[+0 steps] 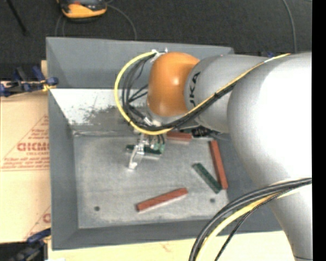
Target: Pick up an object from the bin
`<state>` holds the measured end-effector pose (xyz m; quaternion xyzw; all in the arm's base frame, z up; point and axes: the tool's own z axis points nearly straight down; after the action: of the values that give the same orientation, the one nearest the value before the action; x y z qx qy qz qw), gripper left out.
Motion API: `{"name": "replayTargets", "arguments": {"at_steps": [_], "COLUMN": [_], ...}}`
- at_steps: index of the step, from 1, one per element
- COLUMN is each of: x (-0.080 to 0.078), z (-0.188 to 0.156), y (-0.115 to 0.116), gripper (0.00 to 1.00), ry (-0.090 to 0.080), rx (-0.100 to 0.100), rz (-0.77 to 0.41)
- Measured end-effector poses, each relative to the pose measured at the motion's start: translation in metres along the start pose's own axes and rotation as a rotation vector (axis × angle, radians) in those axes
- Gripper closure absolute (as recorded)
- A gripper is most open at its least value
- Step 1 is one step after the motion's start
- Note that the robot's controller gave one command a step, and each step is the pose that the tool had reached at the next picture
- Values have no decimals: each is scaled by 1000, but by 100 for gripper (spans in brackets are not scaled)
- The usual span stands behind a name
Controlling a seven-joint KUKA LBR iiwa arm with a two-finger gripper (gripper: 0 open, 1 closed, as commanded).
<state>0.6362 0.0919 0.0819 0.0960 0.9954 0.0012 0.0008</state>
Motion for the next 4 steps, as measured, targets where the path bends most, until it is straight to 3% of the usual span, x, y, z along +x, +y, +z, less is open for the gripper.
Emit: {"name": "replayTargets", "arguments": {"at_steps": [1,2,3,4], "x": [-1,-1,-1,10], "z": [-2,-2,-44,-84], "y": [1,1,-6,-50], "gripper": [100,100,100,100], "ry": [-1,-1,3,-1], "rx": [-1,-2,5,4], "rz": [0,1,-78,-123]}}
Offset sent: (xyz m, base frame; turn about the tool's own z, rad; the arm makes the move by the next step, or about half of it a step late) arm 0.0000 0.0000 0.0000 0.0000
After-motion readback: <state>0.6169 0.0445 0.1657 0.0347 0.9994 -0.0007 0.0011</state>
